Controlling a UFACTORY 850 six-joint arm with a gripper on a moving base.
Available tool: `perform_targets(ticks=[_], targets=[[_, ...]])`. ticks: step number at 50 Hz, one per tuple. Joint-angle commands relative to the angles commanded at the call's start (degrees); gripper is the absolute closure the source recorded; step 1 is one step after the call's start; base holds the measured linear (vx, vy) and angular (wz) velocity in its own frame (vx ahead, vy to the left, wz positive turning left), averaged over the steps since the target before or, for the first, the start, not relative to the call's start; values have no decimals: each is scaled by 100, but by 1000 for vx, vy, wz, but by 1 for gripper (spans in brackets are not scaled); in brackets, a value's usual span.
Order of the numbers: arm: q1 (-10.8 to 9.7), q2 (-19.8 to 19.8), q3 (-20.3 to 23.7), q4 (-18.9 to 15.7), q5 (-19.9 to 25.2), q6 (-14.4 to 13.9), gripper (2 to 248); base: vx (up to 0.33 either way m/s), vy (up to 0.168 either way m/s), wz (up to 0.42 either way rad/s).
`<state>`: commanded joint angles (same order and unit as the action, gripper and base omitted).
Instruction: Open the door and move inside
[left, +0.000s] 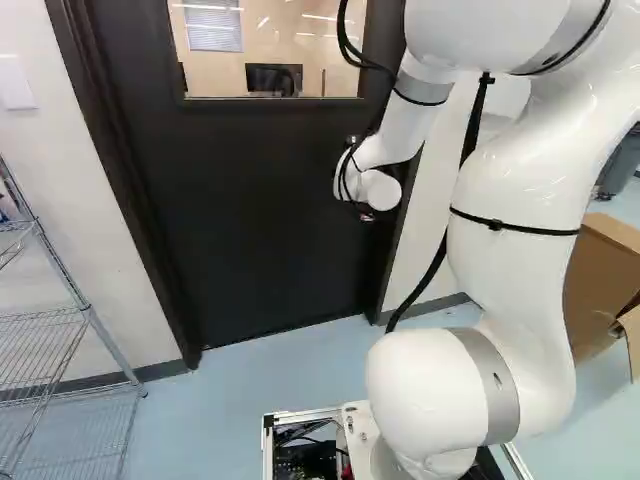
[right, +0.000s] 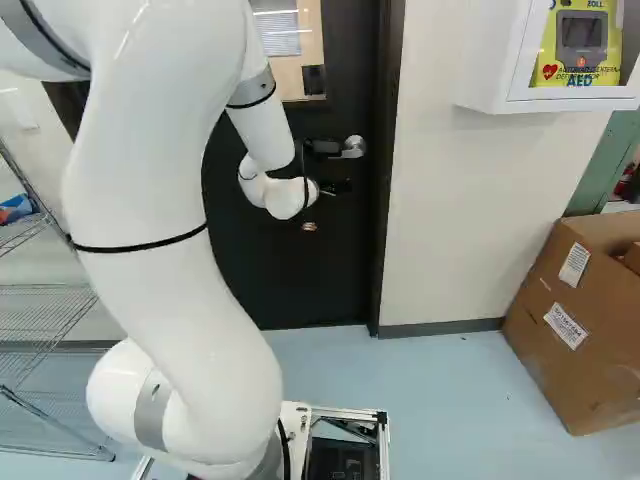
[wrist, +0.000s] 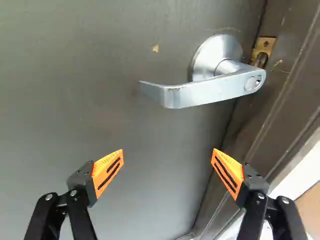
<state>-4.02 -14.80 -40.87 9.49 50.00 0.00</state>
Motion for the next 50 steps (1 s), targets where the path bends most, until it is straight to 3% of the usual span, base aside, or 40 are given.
perform_targets(ticks=[14, 23, 50], targets=[[104, -265, -313, 824, 0, 0, 3, 0, 0, 0], [174, -456, -542, 1168, 0, 0, 3, 0, 0, 0], [360, -1108, -1355, 1359, 0, 0, 3, 0, 0, 0]])
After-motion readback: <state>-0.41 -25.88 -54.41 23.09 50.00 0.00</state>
